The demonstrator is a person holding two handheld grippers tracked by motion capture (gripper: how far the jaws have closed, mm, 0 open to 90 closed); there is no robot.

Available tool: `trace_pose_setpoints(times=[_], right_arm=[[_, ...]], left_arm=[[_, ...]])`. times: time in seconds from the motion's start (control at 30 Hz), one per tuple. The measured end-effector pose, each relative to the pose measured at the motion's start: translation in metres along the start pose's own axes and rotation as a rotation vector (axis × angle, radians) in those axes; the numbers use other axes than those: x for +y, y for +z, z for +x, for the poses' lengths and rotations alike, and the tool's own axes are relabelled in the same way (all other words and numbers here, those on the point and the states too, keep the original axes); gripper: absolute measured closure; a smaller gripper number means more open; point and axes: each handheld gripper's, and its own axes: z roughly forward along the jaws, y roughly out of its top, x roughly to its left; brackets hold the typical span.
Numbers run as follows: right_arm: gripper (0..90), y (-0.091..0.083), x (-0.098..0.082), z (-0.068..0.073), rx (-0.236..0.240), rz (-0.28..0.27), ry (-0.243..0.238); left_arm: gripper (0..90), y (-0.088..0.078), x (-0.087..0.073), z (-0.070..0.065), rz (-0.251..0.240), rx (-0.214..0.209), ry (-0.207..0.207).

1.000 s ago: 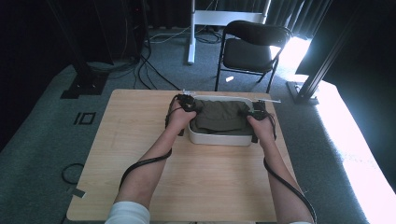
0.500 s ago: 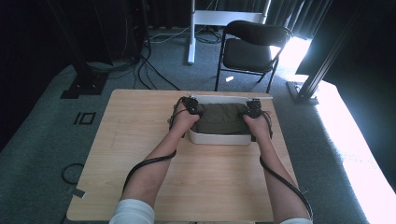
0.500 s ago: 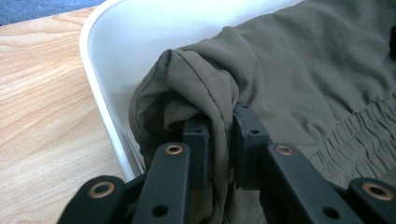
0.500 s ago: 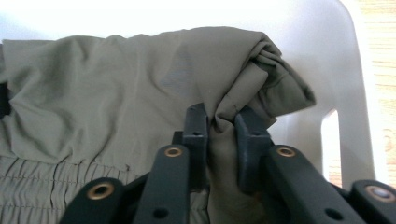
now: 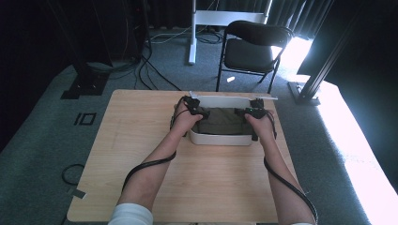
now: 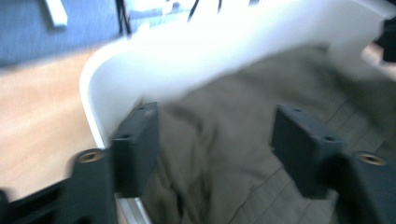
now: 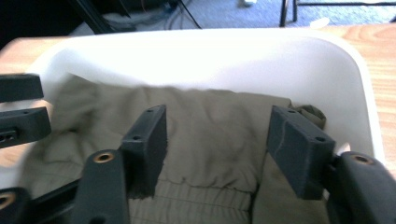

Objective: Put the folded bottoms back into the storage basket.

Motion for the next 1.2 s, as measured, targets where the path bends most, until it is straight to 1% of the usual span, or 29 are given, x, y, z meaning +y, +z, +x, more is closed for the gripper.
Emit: trace_pose_setpoints(times=[0.03, 0.07, 0.1, 0.13, 0.17, 0.2, 0.23, 0.27, 0.3, 0.33, 0.37, 0.4, 0.43, 0.5, 0.53, 0.6, 0.7, 0.77, 0.83, 0.87, 0.9, 0.93, 1.0, 1.03, 1.13, 1.17, 1.2], right_arm=[[31.7, -0.004, 0.002, 0.001, 0.042, -0.034, -0.022], [28.4, -0.006, 0.002, 0.001, 0.059, -0.045, -0.042], [29.0, -0.009, 0.002, 0.002, 0.074, -0.046, -0.057], [28.9, -0.010, 0.001, 0.003, 0.081, -0.052, -0.058], [28.6, -0.012, 0.000, 0.004, 0.094, -0.057, -0.059], [26.8, -0.014, -0.001, 0.005, 0.103, -0.059, -0.068], [24.9, -0.016, -0.001, 0.007, 0.095, -0.058, -0.084], [23.8, -0.019, -0.002, 0.009, 0.095, -0.057, -0.078], [22.6, -0.021, -0.003, 0.012, 0.098, -0.065, -0.083], [22.6, -0.021, -0.003, 0.012, 0.098, -0.065, -0.083], [20.9, -0.026, -0.005, 0.017, 0.102, -0.094, -0.086], [20.9, -0.029, -0.006, 0.020, 0.104, -0.110, -0.087], [20.4, -0.030, -0.007, 0.021, 0.108, -0.114, -0.095], [19.7, -0.034, -0.010, 0.024, 0.101, -0.116, -0.147], [19.7, -0.034, -0.010, 0.024, 0.101, -0.116, -0.147], [19.1, -0.038, -0.015, 0.028, 0.106, -0.117, -0.166], [18.5, -0.041, -0.021, 0.031, 0.122, -0.110, -0.191], [18.5, -0.043, -0.025, 0.032, 0.127, -0.112, -0.206], [18.7, -0.046, -0.028, 0.032, 0.120, -0.119, -0.206], [18.7, -0.047, -0.030, 0.032, 0.112, -0.126, -0.210], [18.7, -0.048, -0.032, 0.031, 0.112, -0.129, -0.217], [18.7, -0.049, -0.034, 0.030, 0.117, -0.125, -0.213], [18.6, -0.052, -0.039, 0.029, 0.116, -0.125, -0.205], [18.5, -0.053, -0.041, 0.028, 0.107, -0.126, -0.209], [17.1, -0.058, -0.048, 0.025, 0.105, -0.130, -0.214], [17.1, -0.060, -0.050, 0.024, 0.100, -0.131, -0.211], [17.1, -0.062, -0.052, 0.023, 0.095, -0.134, -0.216]], left_arm=[[31.1, -0.007, 0.002, 0.000, -0.029, -0.027, -0.004], [28.6, -0.007, 0.002, 0.000, -0.029, -0.027, -0.004], [28.3, -0.013, 0.002, 0.000, -0.052, -0.052, -0.018], [28.2, -0.013, 0.002, 0.000, -0.052, -0.052, -0.018], [27.1, -0.019, 0.002, 0.001, -0.076, -0.074, -0.044], [24.8, -0.019, 0.002, 0.001, -0.076, -0.074, -0.044], [21.7, -0.024, -0.001, 0.002, -0.058, -0.048, -0.079], [19.9, -0.024, -0.001, 0.002, -0.058, -0.048, -0.079], [19.9, -0.029, -0.005, 0.003, -0.072, -0.043, -0.053], [19.9, -0.029, -0.005, 0.003, -0.072, -0.043, -0.053], [19.9, -0.035, -0.011, 0.003, -0.071, -0.042, -0.029], [19.9, -0.035, -0.011, 0.003, -0.071, -0.042, -0.029], [19.9, -0.039, -0.016, 0.003, -0.068, -0.049, -0.031], [19.9, -0.042, -0.020, 0.004, -0.069, -0.045, -0.038], [19.9, -0.042, -0.020, 0.004, -0.069, -0.045, -0.038], [19.8, -0.048, -0.024, 0.005, -0.087, -0.035, -0.025], [19.8, -0.055, -0.028, 0.003, -0.078, -0.024, -0.006], [18.7, -0.060, -0.030, 0.002, -0.082, -0.025, 0.004], [17.8, -0.064, -0.034, 0.001, -0.095, -0.049, -0.013], [17.6, -0.066, -0.035, 0.001, -0.096, -0.052, -0.020], [16.4, -0.067, -0.037, 0.000, -0.107, -0.047, -0.018], [16.3, -0.069, -0.039, 0.000, -0.112, -0.044, -0.007], [16.3, -0.072, -0.042, -0.001, -0.106, -0.049, 0.005], [16.3, -0.074, -0.044, -0.002, -0.107, -0.049, 0.018], [16.3, -0.079, -0.047, -0.003, -0.097, -0.040, 0.030], [16.3, -0.081, -0.048, -0.004, -0.101, -0.039, 0.036], [16.3, -0.082, -0.049, -0.005, -0.094, -0.038, 0.041]])
